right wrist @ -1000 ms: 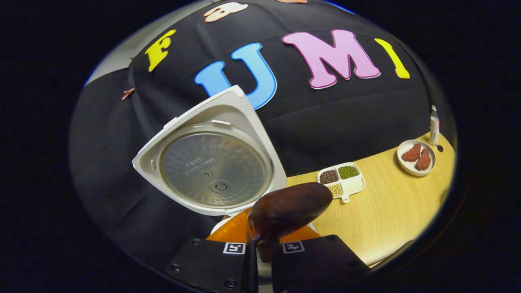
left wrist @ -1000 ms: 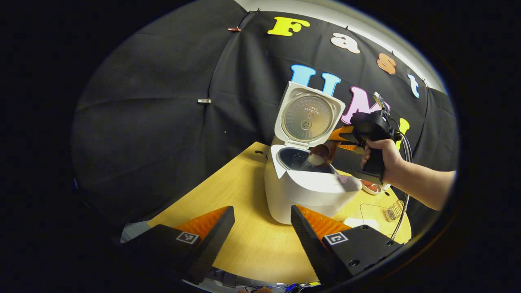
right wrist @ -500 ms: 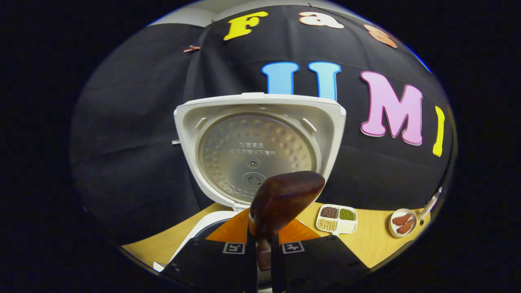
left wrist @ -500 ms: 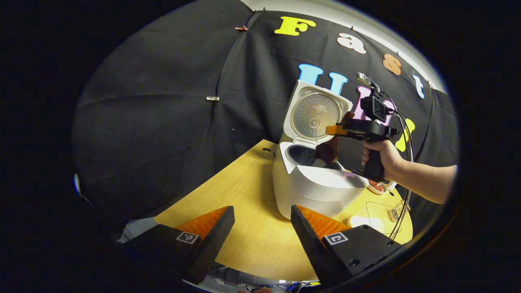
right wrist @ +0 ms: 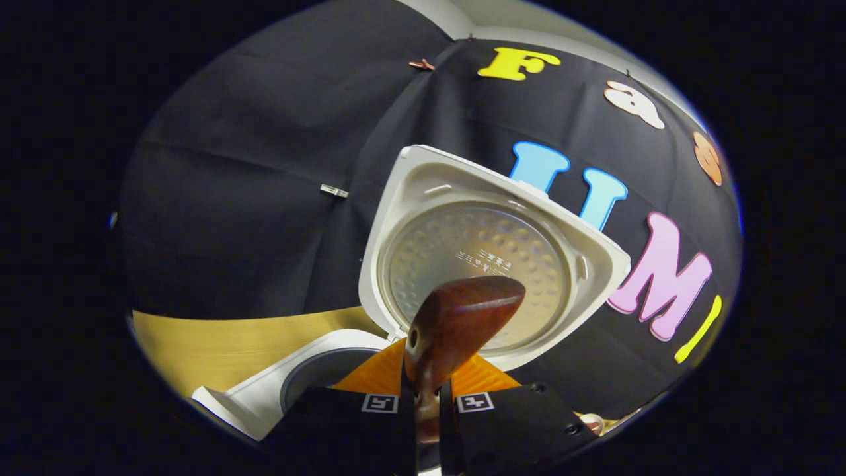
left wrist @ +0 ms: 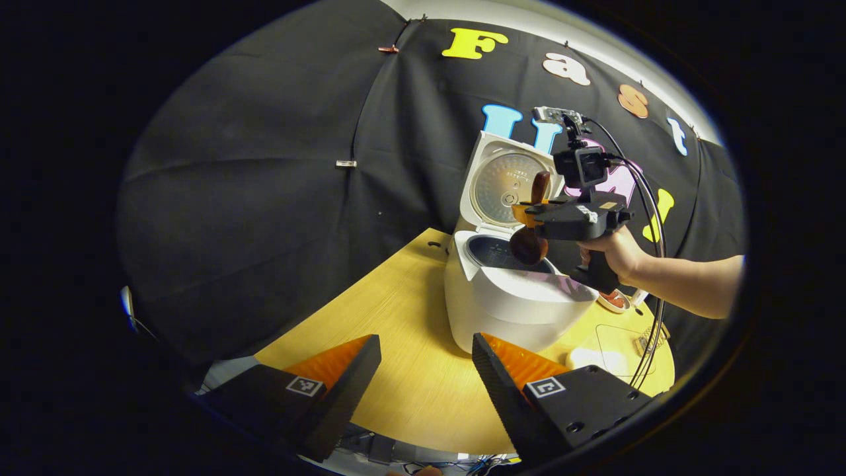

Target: Close the left gripper, press the button to open the rice cooker; take a wooden spoon from the chopstick holder with the right hand, scoop a spoonful of rice and pour it into the rice cooker, then put the wooden spoon back into the chopstick holder.

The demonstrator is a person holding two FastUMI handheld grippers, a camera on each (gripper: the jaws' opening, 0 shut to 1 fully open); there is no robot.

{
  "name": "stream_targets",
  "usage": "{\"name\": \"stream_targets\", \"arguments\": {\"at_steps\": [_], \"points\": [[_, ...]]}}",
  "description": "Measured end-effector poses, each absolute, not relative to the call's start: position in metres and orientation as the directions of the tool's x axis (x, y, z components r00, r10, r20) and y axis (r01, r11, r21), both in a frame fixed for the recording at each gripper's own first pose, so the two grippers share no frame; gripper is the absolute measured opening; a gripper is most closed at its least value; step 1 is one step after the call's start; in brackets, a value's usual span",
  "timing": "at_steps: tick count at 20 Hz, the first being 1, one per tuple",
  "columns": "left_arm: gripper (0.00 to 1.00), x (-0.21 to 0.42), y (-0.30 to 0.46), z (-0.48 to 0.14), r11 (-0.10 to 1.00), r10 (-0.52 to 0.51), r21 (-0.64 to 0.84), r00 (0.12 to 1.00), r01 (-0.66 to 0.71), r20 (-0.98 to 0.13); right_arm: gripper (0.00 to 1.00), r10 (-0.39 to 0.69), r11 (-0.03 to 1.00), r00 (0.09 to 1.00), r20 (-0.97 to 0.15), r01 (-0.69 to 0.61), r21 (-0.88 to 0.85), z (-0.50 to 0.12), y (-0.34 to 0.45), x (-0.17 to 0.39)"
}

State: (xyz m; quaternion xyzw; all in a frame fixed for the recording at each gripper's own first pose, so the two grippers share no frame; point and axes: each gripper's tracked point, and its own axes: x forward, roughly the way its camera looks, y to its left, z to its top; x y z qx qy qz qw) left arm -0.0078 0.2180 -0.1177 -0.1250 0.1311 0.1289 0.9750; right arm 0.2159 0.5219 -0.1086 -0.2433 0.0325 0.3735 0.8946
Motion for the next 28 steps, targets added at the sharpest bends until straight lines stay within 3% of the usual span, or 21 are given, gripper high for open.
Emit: {"name": "stream_targets", "arguments": {"at_steps": [5, 10, 13, 14, 16, 19, 28], "points": [[0.96, -0.006, 0.208, -0.110, 0.941, 0.218, -0.196, 0.937, -0.275, -0.273, 0.17, 0.610, 0.686, 0.750, -0.256, -0.662, -0.302, -0.090, 0.502, 0.222], [0.96, 0.000, 0.188, -0.108, 0.927, 0.191, -0.263, 0.940, -0.267, -0.282, 0.17, 0.555, 0.798, 0.800, -0.228, -0.589, -0.126, -0.034, 0.435, 0.242], [0.96, 0.004, 0.171, -0.106, 0.930, 0.186, -0.257, 0.941, -0.261, -0.283, 0.17, 0.515, 0.848, 0.832, -0.207, -0.530, -0.022, 0.001, 0.376, 0.253], [0.96, 0.006, 0.166, -0.104, 0.933, 0.182, -0.253, 0.942, -0.256, -0.282, 0.22, 0.499, 0.861, 0.842, -0.206, -0.508, 0.007, 0.010, 0.353, 0.257], [0.96, 0.012, 0.154, -0.097, 0.938, 0.177, -0.245, 0.945, -0.247, -0.274, 0.13, 0.473, 0.880, 0.856, -0.209, -0.469, 0.072, 0.027, 0.307, 0.259], [0.96, 0.021, 0.136, -0.083, 0.945, 0.176, -0.229, 0.951, -0.236, -0.253, 0.17, 0.432, 0.900, 0.877, -0.209, -0.406, 0.158, 0.041, 0.236, 0.263], [0.96, 0.051, 0.064, -0.073, 0.953, 0.127, -0.237, 0.961, -0.187, -0.248, 0.17, 0.206, 0.951, 0.942, -0.265, -0.129, 0.282, 0.025, 0.017, 0.269]]}}
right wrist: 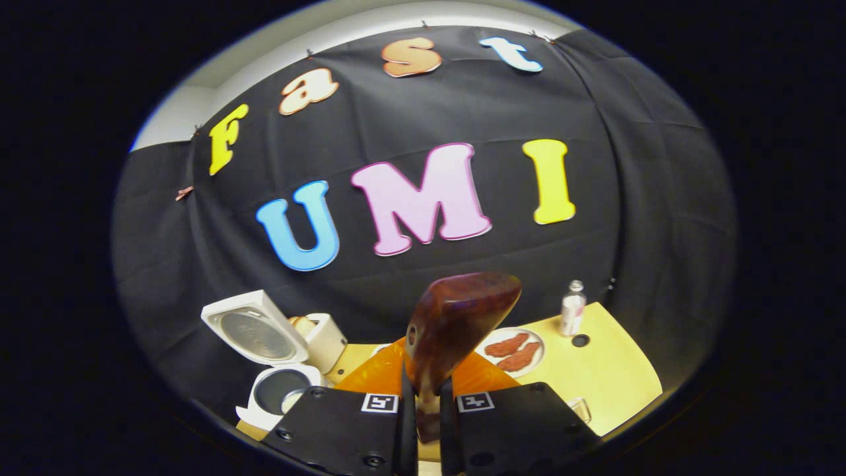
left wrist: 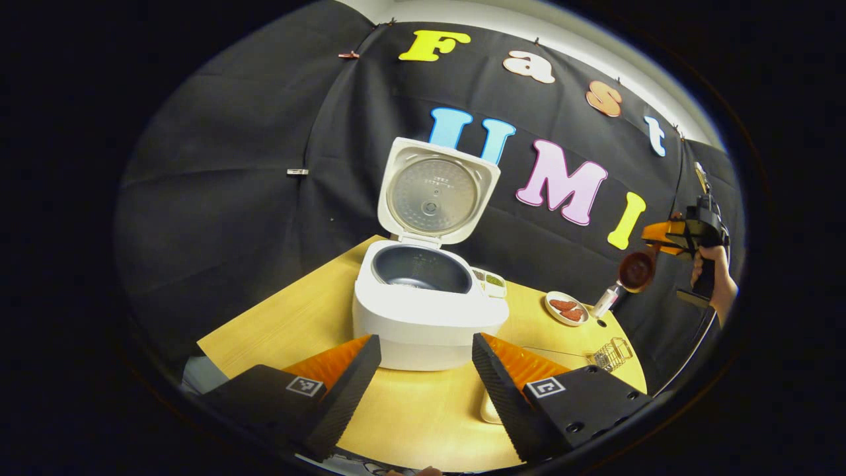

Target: Close the left gripper, press the button to open the rice cooker; take a wooden spoon from the chopstick holder with the right hand, scoop a spoonful of rice and pour it into the rice cooker, then put the wooden spoon back into the chopstick holder.

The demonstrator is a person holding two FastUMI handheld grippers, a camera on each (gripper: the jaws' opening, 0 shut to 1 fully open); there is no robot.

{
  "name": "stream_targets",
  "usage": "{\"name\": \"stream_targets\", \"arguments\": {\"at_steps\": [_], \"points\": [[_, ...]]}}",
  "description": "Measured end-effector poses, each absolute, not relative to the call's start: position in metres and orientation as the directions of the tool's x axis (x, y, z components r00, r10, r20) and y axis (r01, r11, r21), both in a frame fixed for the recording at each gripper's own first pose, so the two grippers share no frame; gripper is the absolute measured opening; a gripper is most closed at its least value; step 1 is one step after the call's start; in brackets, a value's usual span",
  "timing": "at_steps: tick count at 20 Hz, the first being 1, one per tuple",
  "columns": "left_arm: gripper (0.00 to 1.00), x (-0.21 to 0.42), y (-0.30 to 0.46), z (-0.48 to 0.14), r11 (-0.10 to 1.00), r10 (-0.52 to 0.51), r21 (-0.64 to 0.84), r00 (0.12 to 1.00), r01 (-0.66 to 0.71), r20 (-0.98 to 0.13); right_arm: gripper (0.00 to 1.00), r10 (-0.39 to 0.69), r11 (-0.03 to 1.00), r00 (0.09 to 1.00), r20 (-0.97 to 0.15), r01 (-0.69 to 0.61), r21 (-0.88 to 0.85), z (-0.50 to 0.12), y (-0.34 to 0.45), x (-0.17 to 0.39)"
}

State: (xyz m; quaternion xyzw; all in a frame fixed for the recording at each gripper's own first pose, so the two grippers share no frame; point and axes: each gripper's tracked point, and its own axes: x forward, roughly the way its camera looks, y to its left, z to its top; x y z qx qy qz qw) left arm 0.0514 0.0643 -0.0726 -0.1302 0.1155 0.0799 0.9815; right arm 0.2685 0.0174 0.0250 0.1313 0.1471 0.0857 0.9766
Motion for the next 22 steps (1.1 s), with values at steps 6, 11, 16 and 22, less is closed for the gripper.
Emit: {"name": "stream_targets", "arguments": {"at_steps": [6, 11, 16, 22], "points": [[0.96, 0.071, 0.020, -0.076, 0.963, 0.096, -0.216, 0.956, -0.159, -0.277, 0.17, 0.083, 0.957, 0.940, -0.331, 0.018, 0.291, -0.027, -0.076, 0.268], [0.96, 0.081, -0.005, -0.072, 0.972, 0.090, -0.183, 0.954, -0.147, -0.286, 0.18, 0.019, 0.959, 0.923, -0.384, 0.092, 0.268, -0.077, -0.121, 0.267], [0.96, 0.084, -0.024, -0.074, 0.977, 0.103, -0.149, 0.945, -0.155, -0.309, 0.18, -0.022, 0.949, 0.895, -0.445, 0.159, 0.274, -0.125, -0.149, 0.273], [0.96, 0.090, -0.039, -0.031, 0.976, 0.120, -0.150, 0.963, -0.160, -0.241, 0.18, -0.037, 0.937, 0.862, -0.506, 0.206, 0.282, -0.173, -0.163, 0.286]]}}
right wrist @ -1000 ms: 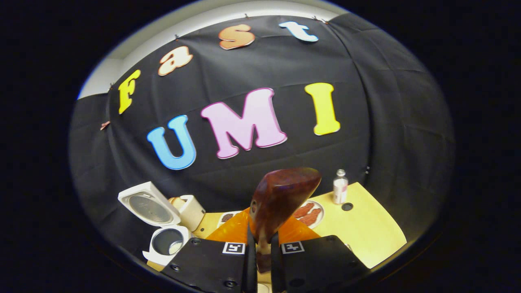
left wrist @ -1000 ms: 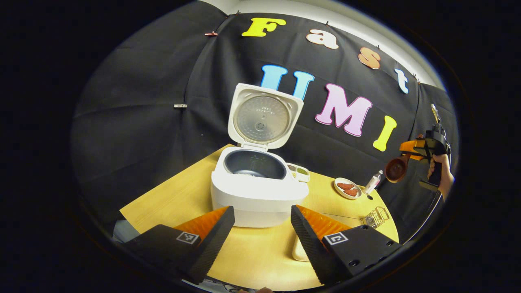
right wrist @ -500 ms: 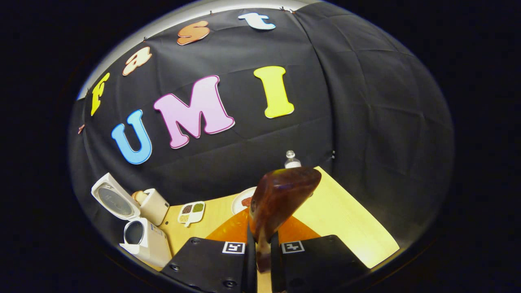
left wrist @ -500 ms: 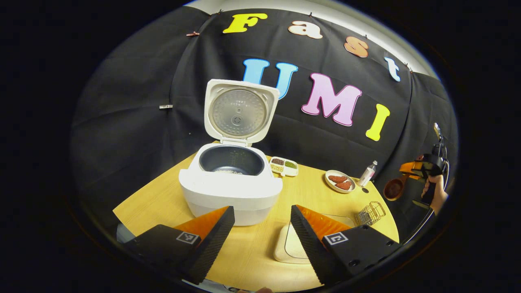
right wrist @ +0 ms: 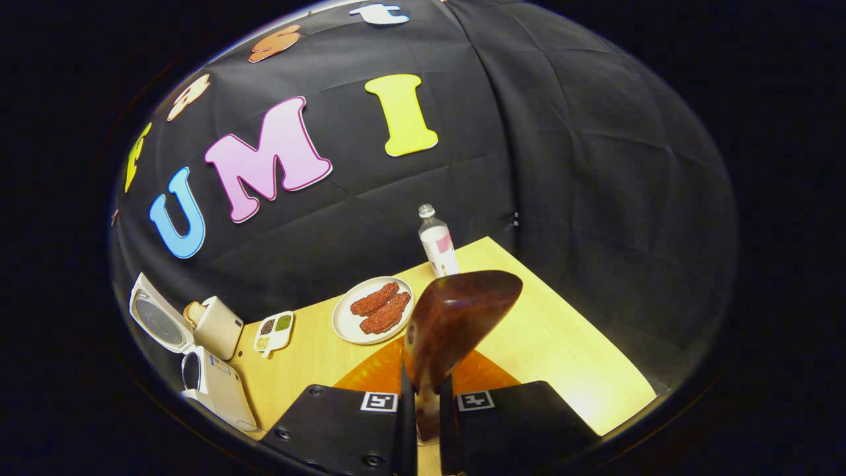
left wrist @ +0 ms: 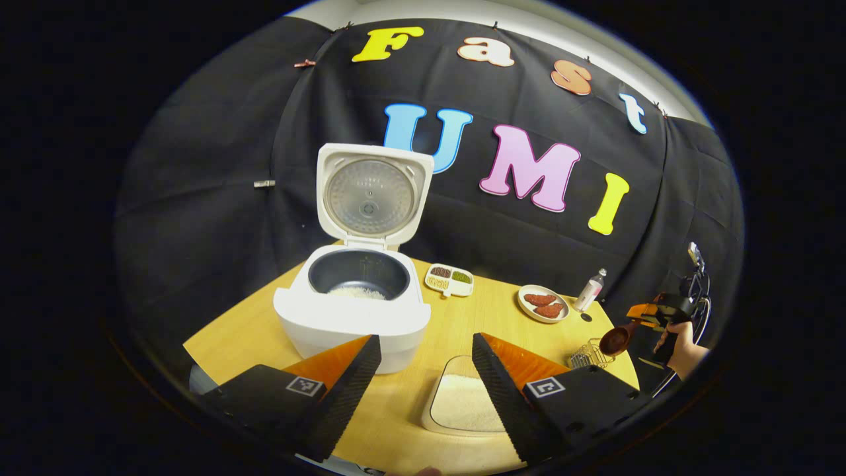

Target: Close the left gripper, press the button to open the rice cooker; take a wooden spoon from the chopstick holder with the right hand, scoop a spoonful of rice and pour it into the rice cooker, then put the wooden spoon back into the chopstick holder.

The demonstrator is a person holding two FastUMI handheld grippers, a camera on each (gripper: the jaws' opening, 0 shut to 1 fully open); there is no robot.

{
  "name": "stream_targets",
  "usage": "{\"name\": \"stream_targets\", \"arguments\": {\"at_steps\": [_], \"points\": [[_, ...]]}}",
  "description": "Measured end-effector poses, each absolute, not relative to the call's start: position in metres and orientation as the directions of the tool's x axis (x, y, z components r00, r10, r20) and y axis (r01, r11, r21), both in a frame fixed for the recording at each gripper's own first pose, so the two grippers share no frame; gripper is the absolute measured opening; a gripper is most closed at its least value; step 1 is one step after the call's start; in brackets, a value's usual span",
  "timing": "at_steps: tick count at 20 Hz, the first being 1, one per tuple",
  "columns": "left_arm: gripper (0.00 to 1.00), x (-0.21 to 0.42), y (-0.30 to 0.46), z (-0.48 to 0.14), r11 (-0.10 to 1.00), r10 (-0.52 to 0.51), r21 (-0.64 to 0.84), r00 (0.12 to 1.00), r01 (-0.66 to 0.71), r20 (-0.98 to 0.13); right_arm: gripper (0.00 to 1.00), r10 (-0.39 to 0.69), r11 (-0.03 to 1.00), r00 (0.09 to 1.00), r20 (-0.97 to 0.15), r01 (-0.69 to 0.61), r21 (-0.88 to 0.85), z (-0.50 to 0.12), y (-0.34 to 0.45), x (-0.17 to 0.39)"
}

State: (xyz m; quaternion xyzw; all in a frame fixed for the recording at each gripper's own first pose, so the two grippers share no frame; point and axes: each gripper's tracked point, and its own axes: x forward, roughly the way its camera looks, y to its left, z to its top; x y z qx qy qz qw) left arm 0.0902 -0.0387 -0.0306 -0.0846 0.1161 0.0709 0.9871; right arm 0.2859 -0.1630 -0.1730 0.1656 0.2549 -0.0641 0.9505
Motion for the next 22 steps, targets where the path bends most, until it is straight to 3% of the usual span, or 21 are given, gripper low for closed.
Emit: {"name": "stream_targets", "arguments": {"at_steps": [10, 11, 12, 13, 17, 22], "points": [[0.96, 0.072, -0.041, -0.043, 0.973, 0.155, -0.124, 0.949, -0.195, -0.275, 0.20, -0.027, 0.903, 0.804, -0.594, 0.275, 0.331, -0.237, -0.156, 0.283], [0.96, 0.071, -0.041, -0.044, 0.972, 0.157, -0.125, 0.948, -0.198, -0.275, 0.14, -0.042, 0.900, 0.801, -0.597, 0.290, 0.325, -0.239, -0.159, 0.282], [0.96, 0.070, -0.040, -0.043, 0.972, 0.158, -0.126, 0.949, -0.198, -0.274, 0.23, -0.048, 0.894, 0.806, -0.590, 0.298, 0.335, -0.239, -0.159, 0.280], [0.97, 0.071, -0.040, -0.043, 0.972, 0.157, -0.127, 0.949, -0.197, -0.272, 0.19, -0.052, 0.888, 0.807, -0.588, 0.307, 0.342, -0.237, -0.158, 0.277], [0.96, 0.076, -0.035, -0.038, 0.973, 0.151, -0.131, 0.954, -0.189, -0.260, 0.98, -0.086, 0.902, 0.816, -0.571, 0.307, 0.304, -0.224, -0.164, 0.262], [0.96, 0.092, -0.012, -0.004, 0.980, 0.127, -0.128, 0.971, -0.154, -0.201, 0.99, -0.191, 0.920, 0.865, -0.465, 0.322, 0.222, -0.178, -0.188, 0.229]]}}
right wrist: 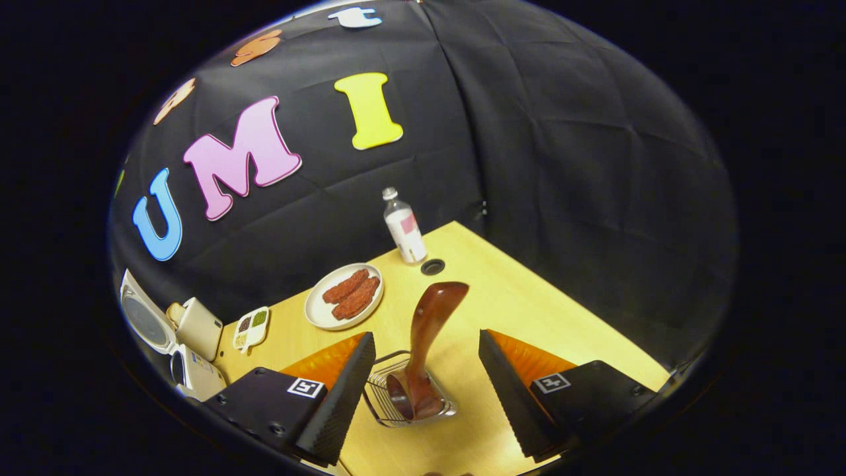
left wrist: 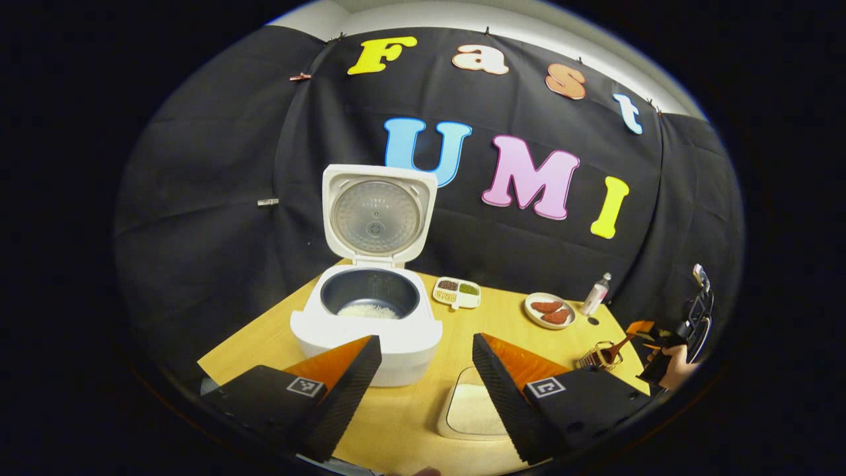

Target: Close the left gripper, press the button to open the rice cooker; take a wooden spoon from the chopstick holder with the right hand, scoop a spoonful of rice and pour it into the rice cooker, then put the wooden spoon back into the chopstick holder.

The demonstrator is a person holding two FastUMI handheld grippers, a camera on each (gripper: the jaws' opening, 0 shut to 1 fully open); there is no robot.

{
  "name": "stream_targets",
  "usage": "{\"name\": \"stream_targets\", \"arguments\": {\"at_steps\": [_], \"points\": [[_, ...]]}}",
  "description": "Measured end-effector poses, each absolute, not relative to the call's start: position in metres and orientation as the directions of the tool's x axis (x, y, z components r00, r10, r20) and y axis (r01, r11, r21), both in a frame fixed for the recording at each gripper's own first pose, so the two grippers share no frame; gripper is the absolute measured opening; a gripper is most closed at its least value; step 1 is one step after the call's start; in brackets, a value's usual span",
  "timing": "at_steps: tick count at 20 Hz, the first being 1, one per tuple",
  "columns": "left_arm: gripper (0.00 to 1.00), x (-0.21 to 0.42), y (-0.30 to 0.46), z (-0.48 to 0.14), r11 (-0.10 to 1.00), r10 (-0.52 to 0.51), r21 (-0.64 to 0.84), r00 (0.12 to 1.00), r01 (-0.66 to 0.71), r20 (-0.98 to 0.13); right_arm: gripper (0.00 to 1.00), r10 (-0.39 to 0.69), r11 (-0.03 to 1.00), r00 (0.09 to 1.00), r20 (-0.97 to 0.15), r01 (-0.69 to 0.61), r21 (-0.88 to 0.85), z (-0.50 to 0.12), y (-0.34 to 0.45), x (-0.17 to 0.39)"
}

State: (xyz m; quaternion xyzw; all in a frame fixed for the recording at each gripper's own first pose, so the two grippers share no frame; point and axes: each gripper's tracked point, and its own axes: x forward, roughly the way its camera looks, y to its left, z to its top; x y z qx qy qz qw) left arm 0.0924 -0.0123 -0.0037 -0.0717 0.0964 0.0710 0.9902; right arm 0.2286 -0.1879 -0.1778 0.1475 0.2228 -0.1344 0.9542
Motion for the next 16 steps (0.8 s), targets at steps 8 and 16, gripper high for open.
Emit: {"name": "stream_targets", "arguments": {"at_steps": [8, 16], "points": [[0.95, 0.150, 0.052, 0.126, 0.982, 0.126, -0.140, 0.992, -0.127, -0.020, 0.98, -0.262, 0.937, 0.897, -0.357, 0.325, 0.128, -0.123, -0.204, 0.158], [0.94, 0.231, 0.085, 0.206, 0.988, 0.154, -0.008, 0.981, -0.154, 0.121, 0.98, -0.264, 0.948, 0.901, -0.345, 0.309, 0.079, -0.107, -0.192, 0.110]]}}
